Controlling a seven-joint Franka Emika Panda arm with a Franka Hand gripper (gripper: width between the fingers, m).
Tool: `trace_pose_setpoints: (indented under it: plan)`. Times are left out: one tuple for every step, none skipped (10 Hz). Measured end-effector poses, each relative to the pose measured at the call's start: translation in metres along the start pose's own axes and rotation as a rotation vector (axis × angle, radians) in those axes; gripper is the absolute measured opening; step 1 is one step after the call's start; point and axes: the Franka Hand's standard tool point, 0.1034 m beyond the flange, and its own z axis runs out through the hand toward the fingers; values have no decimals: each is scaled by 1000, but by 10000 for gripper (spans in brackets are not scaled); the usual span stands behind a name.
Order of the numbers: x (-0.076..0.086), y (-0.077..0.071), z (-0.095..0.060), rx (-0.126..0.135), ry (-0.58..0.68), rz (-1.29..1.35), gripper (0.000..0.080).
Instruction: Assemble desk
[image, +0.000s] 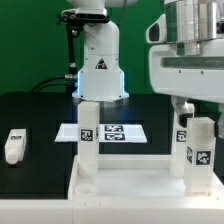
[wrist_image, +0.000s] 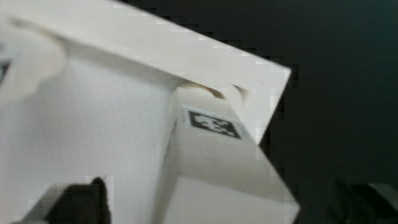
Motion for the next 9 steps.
trace_pose_setpoints:
  plan:
    - [-1, 0, 1, 1, -6, -175, 642]
    - [0, 1, 1, -1, -4, -222, 642]
    - [0, 1, 1, -1, -4, -272, 648]
    - [1, 1, 1, -6, 1, -363, 648]
    - [4, -1, 0, -10, 33, -539, 649]
    - [5, -5, 1, -10, 92, -768, 649]
    - [5, -4, 2, -6, 103, -807, 649]
    - [5, -3, 2, -7, 100, -751, 649]
    - [6, -3, 2, -7, 100, -744, 560]
